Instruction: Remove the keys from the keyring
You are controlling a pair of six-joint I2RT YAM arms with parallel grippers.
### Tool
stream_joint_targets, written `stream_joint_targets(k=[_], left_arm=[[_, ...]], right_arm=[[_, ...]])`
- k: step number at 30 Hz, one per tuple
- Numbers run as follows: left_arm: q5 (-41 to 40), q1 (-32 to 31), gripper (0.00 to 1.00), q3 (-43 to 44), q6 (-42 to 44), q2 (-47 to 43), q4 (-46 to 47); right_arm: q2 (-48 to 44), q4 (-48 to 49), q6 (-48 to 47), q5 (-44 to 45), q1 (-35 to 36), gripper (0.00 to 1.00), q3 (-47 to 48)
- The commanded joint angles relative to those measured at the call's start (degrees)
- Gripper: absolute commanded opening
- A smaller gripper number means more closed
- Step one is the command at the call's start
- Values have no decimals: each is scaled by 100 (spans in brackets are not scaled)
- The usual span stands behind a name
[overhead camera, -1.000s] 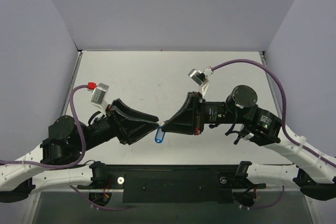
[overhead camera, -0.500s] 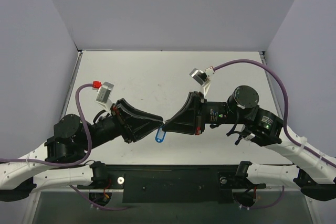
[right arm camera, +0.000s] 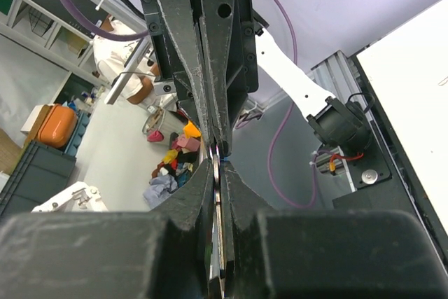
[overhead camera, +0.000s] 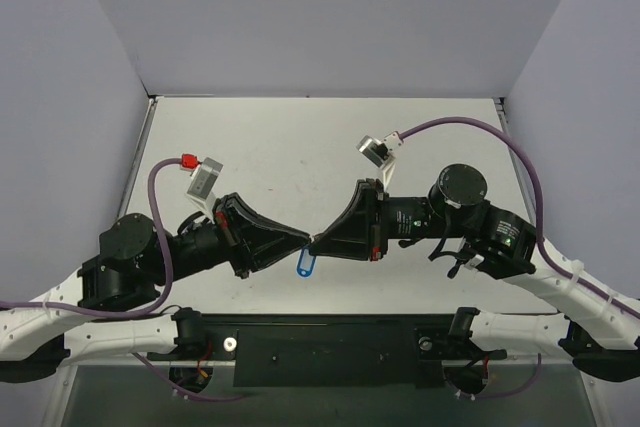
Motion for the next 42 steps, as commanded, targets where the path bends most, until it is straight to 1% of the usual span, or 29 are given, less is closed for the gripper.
stream_joint_targets(k=[1, 4, 11, 16, 21, 27, 34, 38, 42], left_arm=[[629, -18, 0, 590, 430, 51, -860], [867, -18, 0, 959, 597, 166, -1395], [1192, -18, 0, 1434, 905, 403, -1923], [1359, -18, 0, 1751, 1089, 701, -2275], [1649, -18, 0, 2189, 1300, 965, -2793], [1641, -9, 0, 2937, 1652, 1396, -3795], [1720, 87, 0, 3455, 1775, 1827, -4472], [1764, 193, 0, 3675, 1767, 2046, -4736], [1773, 245, 0, 3825, 1723, 2214, -4790]], right_arm=[[-23, -26, -104, -246, 55, 0, 346], [-6, -256, -200, -290, 108, 0, 425], [108, -582, -306, -343, 257, 0, 601], [363, -1204, -613, -352, 609, 0, 987], [521, -1487, -754, -378, 793, 0, 1233], [697, -1733, -842, -439, 960, 0, 1418], [926, -2146, -1027, -352, 1145, 0, 1690], [961, -2182, -1044, -308, 1206, 0, 1743], [1014, -2199, -1044, -255, 1294, 0, 1743]])
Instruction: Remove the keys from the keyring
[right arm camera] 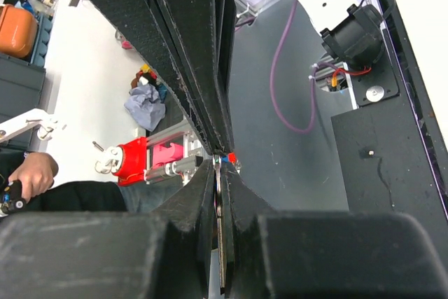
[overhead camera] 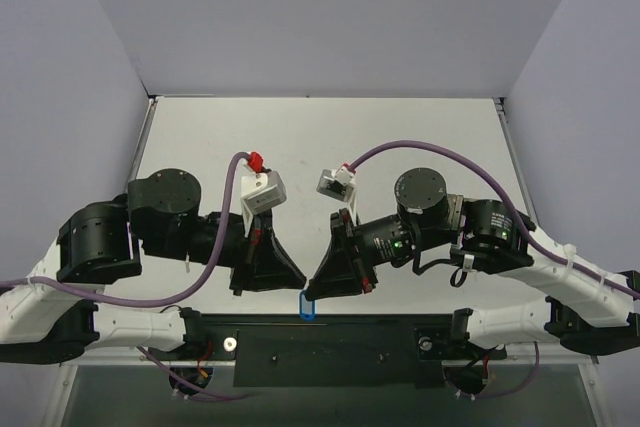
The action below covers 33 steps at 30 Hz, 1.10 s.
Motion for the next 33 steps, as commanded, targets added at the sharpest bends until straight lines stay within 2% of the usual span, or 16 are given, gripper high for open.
stream_joint_targets(k=[1, 4, 6, 7, 8, 9, 11, 16, 20, 24, 29, 33], left_arm=[[-316, 156, 0, 295, 95, 299, -3], [-369, 191, 0, 322, 15, 317, 41], [-536, 191, 19, 313, -90, 264, 102], [-667, 200, 35, 305, -125, 168, 111], [-729, 200, 41, 296, -152, 115, 181], [-861, 200, 52, 296, -196, -7, 208], [-1106, 200, 58, 339, -248, -165, 295], [-1573, 200, 57, 174, -573, -614, 629], [-1714, 200, 53, -713, -977, -1456, 1586], [-1872, 200, 52, -1961, -1381, -2133, 2922], [-1785, 200, 49, -2911, -1769, -2346, 3950], [-1758, 200, 48, -3062, -1840, -2232, 4163]], right_arm=[[135, 240, -28, -156, 219, 0, 253], [144, 205, -72, -86, 246, 0, 262], [126, 152, -116, -25, 246, 0, 253], [92, 143, -133, -7, 246, 0, 262], [83, 109, -151, 10, 254, 0, 253], [56, 108, -160, 28, 246, 0, 244], [4, 82, -177, 72, 237, 0, 218], [-67, 108, -256, 212, 246, 0, 270], [-119, 301, -257, 335, 211, 0, 288], [-172, 652, -187, 476, 123, 0, 227], [-207, 1092, -19, 503, 26, 0, 60], [-199, 1233, 34, 485, -9, 0, 51]])
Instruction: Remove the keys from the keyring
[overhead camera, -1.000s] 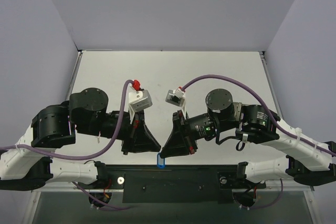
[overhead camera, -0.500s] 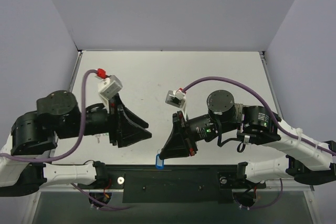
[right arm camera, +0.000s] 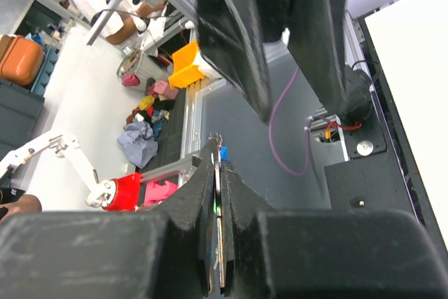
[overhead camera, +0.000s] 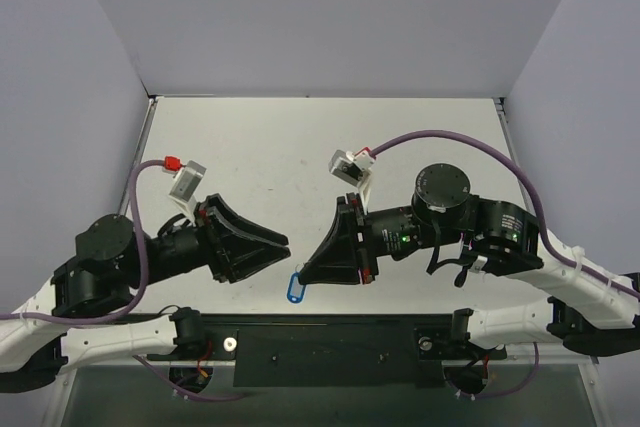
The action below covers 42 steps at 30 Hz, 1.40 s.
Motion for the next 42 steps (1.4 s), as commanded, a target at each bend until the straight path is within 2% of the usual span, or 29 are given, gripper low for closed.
stream_joint_targets(k=[1, 7, 15, 26, 35, 42], left_arm=[[-25, 12, 47, -43, -240, 166, 917], [194, 12, 47, -87, -196, 166, 1119], [54, 12, 46, -114, -161, -1, 1041], [572, 12, 47, 115, -55, 429, 900], [581, 12, 46, 176, -2, 447, 874], [397, 12, 54, 185, 7, 254, 935]], right_arm=[[-113, 564, 93, 46, -86, 0, -21], [-166, 591, 110, 72, -138, 0, -57], [-289, 626, 198, 125, -244, 0, -188], [-237, 723, 251, 151, -262, 0, -197], [-237, 723, 260, 151, -314, 0, -215], [-289, 723, 268, 125, -323, 0, -364]])
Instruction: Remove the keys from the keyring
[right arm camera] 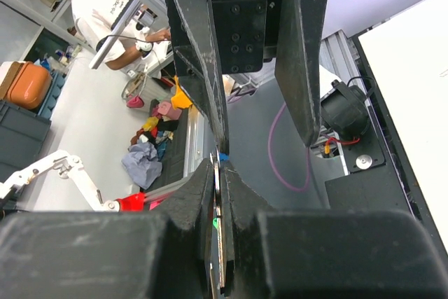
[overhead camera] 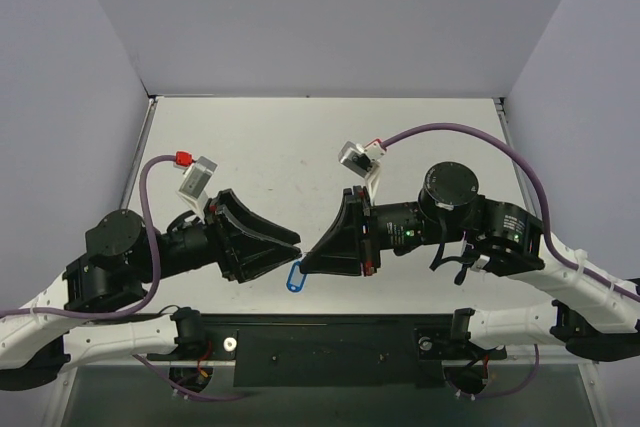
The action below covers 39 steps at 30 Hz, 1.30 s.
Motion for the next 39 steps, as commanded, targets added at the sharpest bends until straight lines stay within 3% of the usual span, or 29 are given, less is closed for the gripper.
stream_joint_targets(k=[1, 17, 27, 31, 33, 35, 36, 39], left_arm=[[25, 10, 54, 301, 63, -120, 251], [333, 1, 43, 161, -60, 47, 462], [482, 1, 17, 108, -77, 74, 593], [500, 1, 0, 117, -77, 91, 576], [316, 1, 0, 160, -86, 91, 471], [105, 1, 0, 213, -77, 82, 357], [70, 1, 0, 257, -69, 74, 295], [-53, 1, 0, 292, -60, 65, 251]], right_arm=[[-121, 290, 17, 46, -61, 0, -113], [-24, 316, 26, 3, -87, 0, 10], [-33, 571, 70, -129, -87, 0, -34], [2, 589, 96, -94, -87, 0, -8], [11, 571, 140, -33, -96, 0, -8], [2, 571, 184, -24, -122, 9, -16], [-7, 580, 184, -6, -122, 19, -25], [-59, 615, 202, 11, -149, 31, -77]])
